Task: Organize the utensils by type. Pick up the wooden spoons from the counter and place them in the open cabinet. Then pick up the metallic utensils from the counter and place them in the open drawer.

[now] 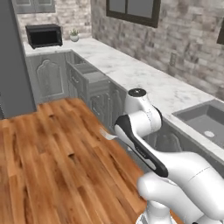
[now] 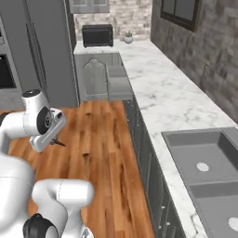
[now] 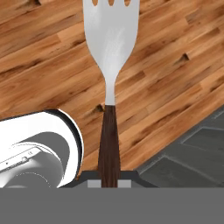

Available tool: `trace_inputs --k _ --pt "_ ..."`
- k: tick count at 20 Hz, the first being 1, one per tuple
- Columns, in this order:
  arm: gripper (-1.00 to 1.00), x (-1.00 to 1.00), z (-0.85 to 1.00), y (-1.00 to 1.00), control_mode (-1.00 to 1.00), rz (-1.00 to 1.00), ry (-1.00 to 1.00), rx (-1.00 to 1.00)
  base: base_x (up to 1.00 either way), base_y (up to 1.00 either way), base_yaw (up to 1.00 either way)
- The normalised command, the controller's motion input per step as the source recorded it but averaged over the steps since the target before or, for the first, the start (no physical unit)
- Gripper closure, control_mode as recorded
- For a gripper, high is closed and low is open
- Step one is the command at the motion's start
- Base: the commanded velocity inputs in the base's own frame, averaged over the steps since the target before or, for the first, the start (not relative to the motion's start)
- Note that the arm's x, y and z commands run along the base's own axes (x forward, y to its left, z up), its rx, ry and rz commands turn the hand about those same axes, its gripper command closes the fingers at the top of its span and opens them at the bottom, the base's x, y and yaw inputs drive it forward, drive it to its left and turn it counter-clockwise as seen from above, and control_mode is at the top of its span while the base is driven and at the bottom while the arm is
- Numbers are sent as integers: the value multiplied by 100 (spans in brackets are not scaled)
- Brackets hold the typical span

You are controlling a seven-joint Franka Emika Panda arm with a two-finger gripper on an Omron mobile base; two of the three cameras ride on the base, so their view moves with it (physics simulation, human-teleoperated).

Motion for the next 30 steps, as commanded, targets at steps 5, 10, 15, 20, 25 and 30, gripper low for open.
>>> trace_inputs --k 5,10,15,20,25,30 --pt "100 0 0 0 100 0 0 0 100 -29 9" --pt "100 0 0 0 100 0 0 0 100 -10 6" --pt "100 0 0 0 100 0 0 0 98 -17 5" --pt "100 0 0 0 100 0 0 0 93 -25 6" --pt "100 0 0 0 100 0 0 0 90 -15 13" --pt "100 0 0 0 100 0 0 0 98 -8 13"
